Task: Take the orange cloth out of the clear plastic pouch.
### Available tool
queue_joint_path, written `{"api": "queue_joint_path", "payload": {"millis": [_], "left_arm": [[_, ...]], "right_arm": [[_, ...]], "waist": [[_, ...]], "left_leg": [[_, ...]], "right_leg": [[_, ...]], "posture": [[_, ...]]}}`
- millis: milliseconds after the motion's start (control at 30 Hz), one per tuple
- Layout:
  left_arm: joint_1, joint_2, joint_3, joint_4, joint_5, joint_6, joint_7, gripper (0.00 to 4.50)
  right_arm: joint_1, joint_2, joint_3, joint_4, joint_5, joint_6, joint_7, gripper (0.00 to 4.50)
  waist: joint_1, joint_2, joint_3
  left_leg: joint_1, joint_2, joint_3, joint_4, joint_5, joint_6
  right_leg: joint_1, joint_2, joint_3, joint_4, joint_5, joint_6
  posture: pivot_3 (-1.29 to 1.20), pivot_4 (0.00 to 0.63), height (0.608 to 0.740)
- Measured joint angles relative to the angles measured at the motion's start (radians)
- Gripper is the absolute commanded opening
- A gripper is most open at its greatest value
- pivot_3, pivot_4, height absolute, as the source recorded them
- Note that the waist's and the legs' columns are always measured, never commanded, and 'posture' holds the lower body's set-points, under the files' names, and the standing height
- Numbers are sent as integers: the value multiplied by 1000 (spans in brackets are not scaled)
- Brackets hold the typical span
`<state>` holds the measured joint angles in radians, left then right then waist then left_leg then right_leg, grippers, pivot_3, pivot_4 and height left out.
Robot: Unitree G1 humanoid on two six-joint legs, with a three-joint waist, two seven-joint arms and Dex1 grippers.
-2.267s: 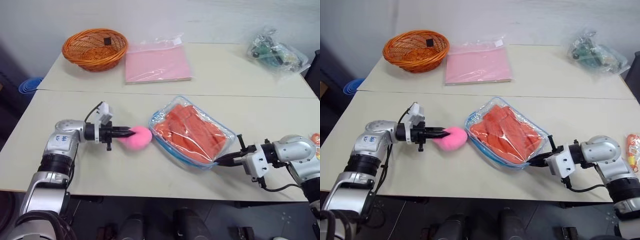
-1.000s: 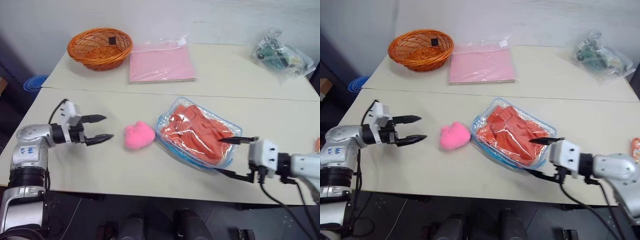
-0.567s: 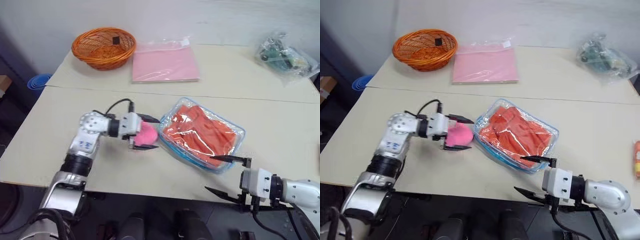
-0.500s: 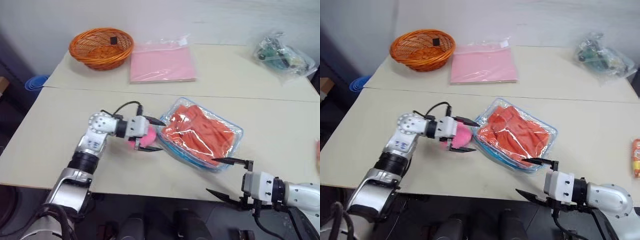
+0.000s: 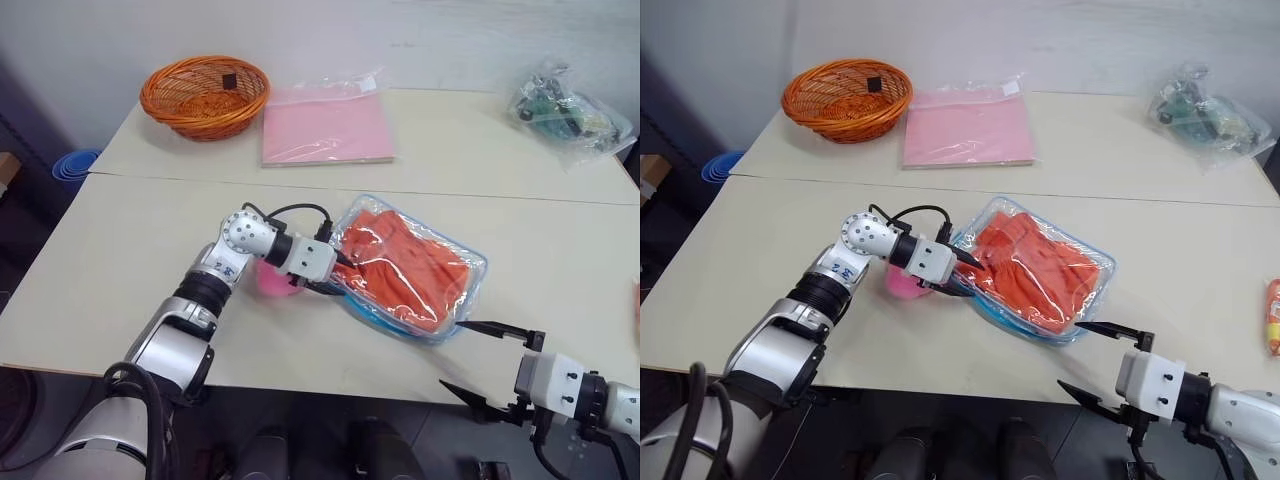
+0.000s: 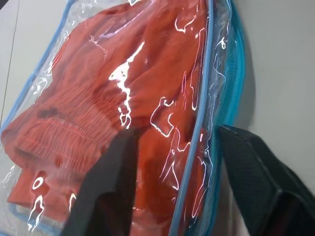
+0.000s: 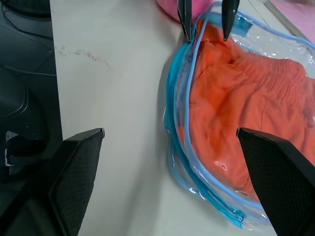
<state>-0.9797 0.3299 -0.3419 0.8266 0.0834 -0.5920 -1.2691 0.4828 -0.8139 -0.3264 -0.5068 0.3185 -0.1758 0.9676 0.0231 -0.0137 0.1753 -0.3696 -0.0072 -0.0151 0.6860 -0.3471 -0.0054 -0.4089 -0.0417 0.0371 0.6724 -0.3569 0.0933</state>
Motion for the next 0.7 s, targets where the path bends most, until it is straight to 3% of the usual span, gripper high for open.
{"api": "queue_joint_path", "payload": {"millis": [167,233,467,700], "left_arm": [[1,-12,7,11,-6,14,5,13],[8,-33,25,-1,-40,80,-7,13],[45,-72,124,-209,-218,585,-16,13],[97,-102,143,-440,-301,1011,88,13]], "right_arm": [[3,9,-5,-2,-1,7,-2,4500],[2,14,-5,-3,-1,10,-9,4500],[0,33,11,-55,1,50,-25,4500],[-98,62,156,-128,-58,215,-127,4500]], "waist": [[1,0,0],[1,0,0],[-2,0,0],[-1,0,0]], "left_leg": [[0,0,0,0,0,0],[0,0,0,0,0,0],[0,0,-1,0,0,0],[-1,0,-2,2,1,-1]], "right_leg": [[0,0,0,0,0,0],[0,0,0,0,0,0],[0,0,0,1,0,0],[-1,-1,0,2,0,0]], "posture": [[0,150,740],[0,150,740],[0,150,740],[0,150,740]]}}
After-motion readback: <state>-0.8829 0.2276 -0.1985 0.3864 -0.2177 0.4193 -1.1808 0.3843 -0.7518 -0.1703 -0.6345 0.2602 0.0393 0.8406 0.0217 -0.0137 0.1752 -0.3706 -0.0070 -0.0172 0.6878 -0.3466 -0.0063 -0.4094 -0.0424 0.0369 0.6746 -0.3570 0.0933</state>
